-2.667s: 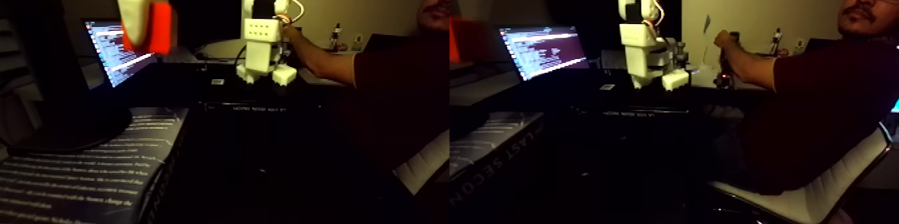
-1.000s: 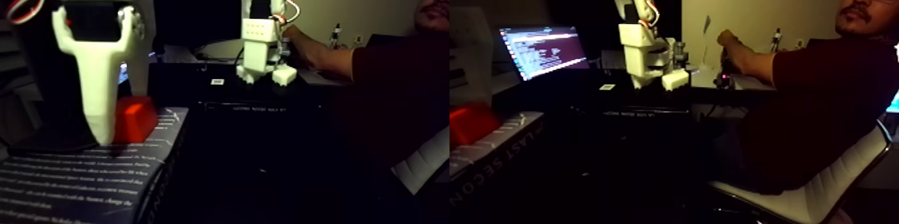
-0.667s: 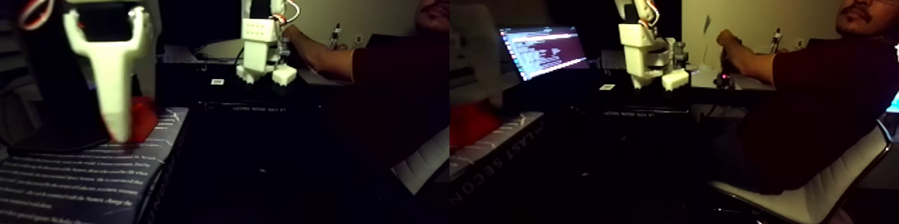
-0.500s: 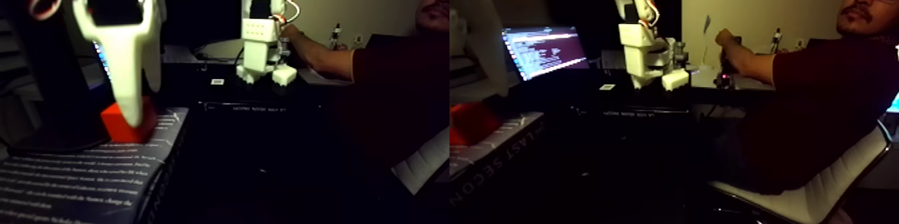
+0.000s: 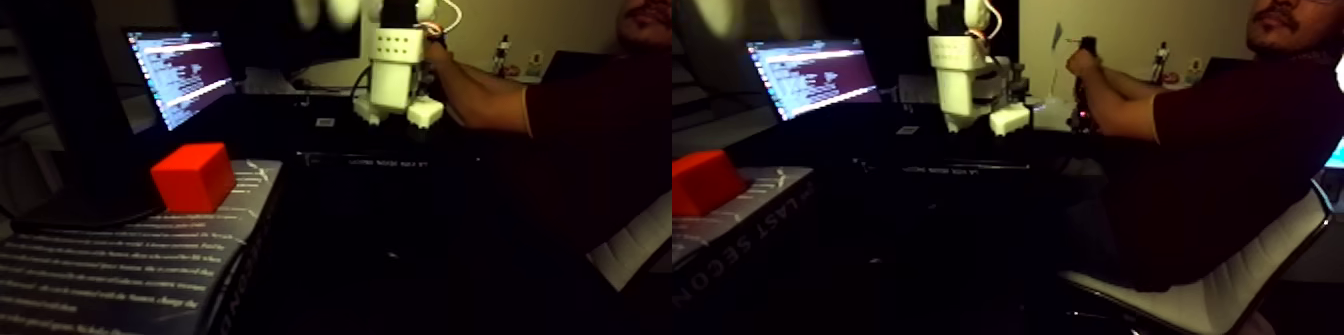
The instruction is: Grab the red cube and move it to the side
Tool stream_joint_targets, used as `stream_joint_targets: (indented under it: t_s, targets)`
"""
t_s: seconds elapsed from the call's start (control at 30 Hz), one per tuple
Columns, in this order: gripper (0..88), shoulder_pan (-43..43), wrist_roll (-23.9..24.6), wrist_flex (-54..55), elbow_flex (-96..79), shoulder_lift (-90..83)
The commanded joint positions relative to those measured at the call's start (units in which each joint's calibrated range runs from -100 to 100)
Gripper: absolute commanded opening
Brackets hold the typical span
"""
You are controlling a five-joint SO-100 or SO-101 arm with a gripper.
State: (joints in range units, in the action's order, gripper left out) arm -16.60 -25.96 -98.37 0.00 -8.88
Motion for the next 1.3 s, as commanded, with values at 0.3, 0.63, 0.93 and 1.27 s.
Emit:
stream_joint_targets:
  t_s: [0.3,0.63,0.93,1.27]
  targets:
    - [31.9,26.68,23.45,10.28,-27.17,-31.46]
    - [0.6,29.67,23.88,28.86,-60.36,-56.92]
    - [0.6,28.84,27.66,31.98,-75.15,-75.24]
    - [0.6,23.35,27.66,38.06,-87.39,-76.59]
